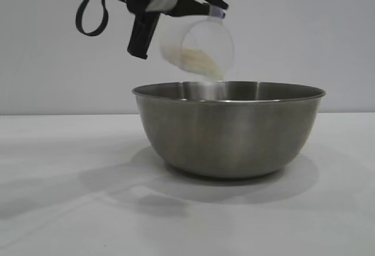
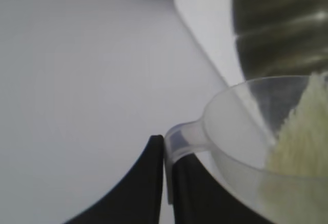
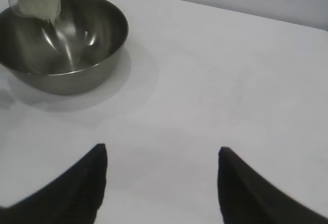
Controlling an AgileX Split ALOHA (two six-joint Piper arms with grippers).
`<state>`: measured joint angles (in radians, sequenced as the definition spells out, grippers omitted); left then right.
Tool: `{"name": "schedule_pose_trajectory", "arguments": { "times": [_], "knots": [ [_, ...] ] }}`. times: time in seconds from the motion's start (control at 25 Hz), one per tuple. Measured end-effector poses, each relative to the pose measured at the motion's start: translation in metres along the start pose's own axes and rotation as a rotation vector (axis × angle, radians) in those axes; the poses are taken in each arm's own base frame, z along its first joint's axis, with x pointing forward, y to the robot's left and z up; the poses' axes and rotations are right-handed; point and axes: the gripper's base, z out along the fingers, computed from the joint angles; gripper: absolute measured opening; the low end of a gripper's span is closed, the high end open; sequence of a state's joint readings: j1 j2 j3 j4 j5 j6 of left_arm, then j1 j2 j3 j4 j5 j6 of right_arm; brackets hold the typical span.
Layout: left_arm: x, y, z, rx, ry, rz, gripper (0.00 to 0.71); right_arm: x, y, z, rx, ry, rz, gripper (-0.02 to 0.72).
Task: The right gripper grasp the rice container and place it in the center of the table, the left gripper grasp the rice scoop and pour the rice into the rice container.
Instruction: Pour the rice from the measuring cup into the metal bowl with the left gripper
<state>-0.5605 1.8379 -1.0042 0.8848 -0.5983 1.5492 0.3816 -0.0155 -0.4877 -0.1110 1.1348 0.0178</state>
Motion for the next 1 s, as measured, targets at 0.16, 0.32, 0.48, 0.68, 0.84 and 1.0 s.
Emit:
{"name": "schedule_pose_trajectory", "arguments": {
  "times": [0.16, 0.32, 0.48, 0.68, 0.84, 1.0],
  "knots": [
    [-0.003, 0.003, 0.004, 0.041, -0.018, 0.104, 0.000, 0.000, 0.000, 0.000, 0.000, 0.000, 0.000, 0.398],
    [-0.007, 0.008, 0.007, 0.034, -0.034, 0.158, 0.000, 0.000, 0.000, 0.000, 0.000, 0.000, 0.000, 0.398],
    [-0.007, 0.009, 0.007, 0.036, -0.032, 0.144, 0.000, 0.000, 0.000, 0.000, 0.000, 0.000, 0.000, 0.398],
    [0.003, 0.012, 0.007, 0.001, 0.083, -0.265, 0.000, 0.000, 0.000, 0.000, 0.000, 0.000, 0.000, 0.398],
    [0.017, 0.012, 0.005, -0.084, 0.226, -0.793, 0.000, 0.000, 0.000, 0.000, 0.000, 0.000, 0.000, 0.398],
    [0.037, 0.010, -0.007, -0.222, 0.441, -1.368, 0.000, 0.000, 0.000, 0.000, 0.000, 0.000, 0.000, 0.398]
  ]
}}
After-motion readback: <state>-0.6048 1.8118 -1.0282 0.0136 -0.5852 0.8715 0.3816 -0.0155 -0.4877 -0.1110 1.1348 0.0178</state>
